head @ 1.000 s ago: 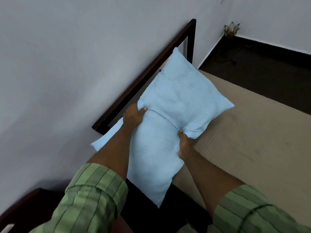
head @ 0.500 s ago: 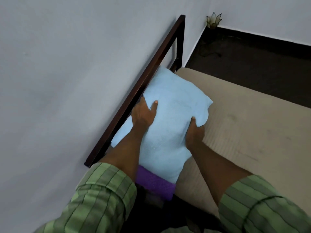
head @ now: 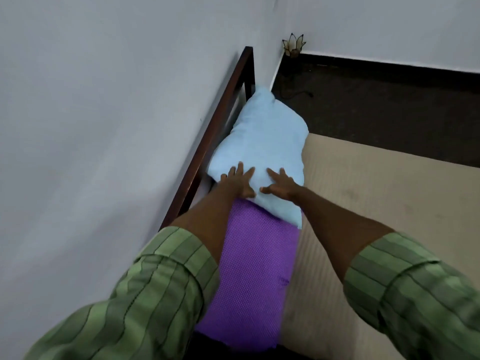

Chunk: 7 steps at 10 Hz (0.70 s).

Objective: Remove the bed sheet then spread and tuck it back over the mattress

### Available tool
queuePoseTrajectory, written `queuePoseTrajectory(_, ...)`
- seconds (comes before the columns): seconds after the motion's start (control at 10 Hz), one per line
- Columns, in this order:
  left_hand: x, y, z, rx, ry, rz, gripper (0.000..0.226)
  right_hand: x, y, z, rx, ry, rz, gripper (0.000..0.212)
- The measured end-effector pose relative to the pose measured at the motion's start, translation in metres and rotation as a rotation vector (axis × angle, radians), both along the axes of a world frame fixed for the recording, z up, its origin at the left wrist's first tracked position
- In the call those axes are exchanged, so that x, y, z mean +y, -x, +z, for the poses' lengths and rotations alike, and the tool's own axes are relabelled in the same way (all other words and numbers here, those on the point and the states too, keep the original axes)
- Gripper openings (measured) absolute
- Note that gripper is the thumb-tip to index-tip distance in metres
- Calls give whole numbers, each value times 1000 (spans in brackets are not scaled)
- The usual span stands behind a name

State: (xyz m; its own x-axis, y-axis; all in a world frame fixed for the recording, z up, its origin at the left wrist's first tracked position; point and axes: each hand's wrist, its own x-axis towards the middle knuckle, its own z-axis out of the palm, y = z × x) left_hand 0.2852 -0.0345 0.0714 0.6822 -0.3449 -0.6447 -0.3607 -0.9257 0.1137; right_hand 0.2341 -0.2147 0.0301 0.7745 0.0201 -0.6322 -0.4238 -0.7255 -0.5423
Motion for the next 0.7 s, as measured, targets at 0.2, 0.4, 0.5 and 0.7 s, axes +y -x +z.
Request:
queuePoseTrajectory(0.2, 13, -7, -41, 2, -25, -45, 85, 23, -9, -27, -2, 79, 150, 96)
queuePoseTrajectory(0.4, 18, -19, -50, 51, -59, -67, 76, 20, -15, -51, 55, 68, 171, 98)
queuePoseTrajectory(0.5, 18, -9, -38, -60, -29, -59, 69, 25, -8, -43, -15, 98, 157, 91)
queuePoseTrajectory(0.7, 9, 17, -4, -274, 162, 23, 47, 31, 15, -19, -143, 104, 3, 78)
